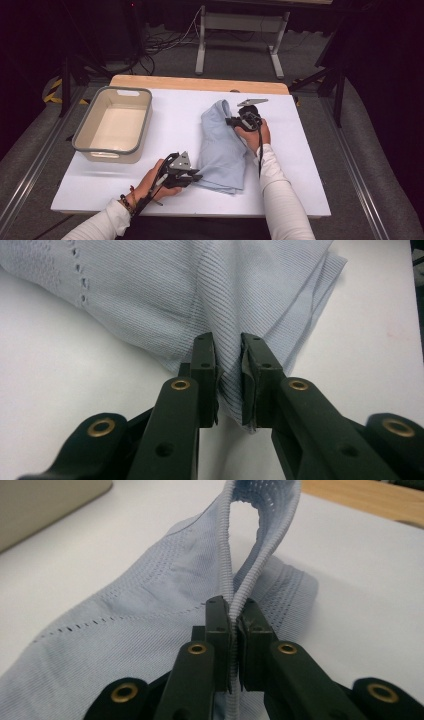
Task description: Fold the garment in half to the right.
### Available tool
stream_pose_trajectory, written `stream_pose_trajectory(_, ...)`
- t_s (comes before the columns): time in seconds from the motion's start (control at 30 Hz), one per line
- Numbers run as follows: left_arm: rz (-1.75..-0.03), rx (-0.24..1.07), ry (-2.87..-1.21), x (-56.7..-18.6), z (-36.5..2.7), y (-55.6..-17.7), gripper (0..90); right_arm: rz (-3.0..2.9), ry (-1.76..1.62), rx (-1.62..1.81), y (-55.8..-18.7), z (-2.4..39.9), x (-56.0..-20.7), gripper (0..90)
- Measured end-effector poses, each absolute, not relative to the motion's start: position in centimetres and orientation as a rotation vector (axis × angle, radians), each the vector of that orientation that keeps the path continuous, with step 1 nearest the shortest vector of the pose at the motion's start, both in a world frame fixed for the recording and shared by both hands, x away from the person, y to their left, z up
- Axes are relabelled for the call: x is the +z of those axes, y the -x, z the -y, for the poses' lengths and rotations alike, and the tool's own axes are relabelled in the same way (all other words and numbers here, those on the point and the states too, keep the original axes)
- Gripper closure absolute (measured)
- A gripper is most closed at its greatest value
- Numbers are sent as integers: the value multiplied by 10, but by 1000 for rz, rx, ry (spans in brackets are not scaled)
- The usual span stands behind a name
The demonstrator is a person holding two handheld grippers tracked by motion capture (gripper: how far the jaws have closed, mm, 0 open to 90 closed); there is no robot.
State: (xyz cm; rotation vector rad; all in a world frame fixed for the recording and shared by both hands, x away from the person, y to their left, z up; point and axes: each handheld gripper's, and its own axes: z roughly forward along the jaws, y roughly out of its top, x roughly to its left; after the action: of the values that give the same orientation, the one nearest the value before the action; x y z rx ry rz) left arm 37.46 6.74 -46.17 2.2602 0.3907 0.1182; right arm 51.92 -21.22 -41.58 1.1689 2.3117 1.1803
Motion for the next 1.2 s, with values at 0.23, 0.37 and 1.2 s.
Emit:
stream_pose_trajectory(0.23, -352, 121, -2274, -458, -65, -368, 743, -2275, -1317, 1128, -521, 225, -440, 779)
stream_pose_trajectory(0.37, -356, 105, -2274, -456, -67, -365, 610, -2287, -1331, 1079, -520, 223, -451, 606)
stream_pose_trajectory(1.2, -241, 166, -2224, -455, -51, -382, 807, -2327, -827, 1129, -419, 229, -426, 899)
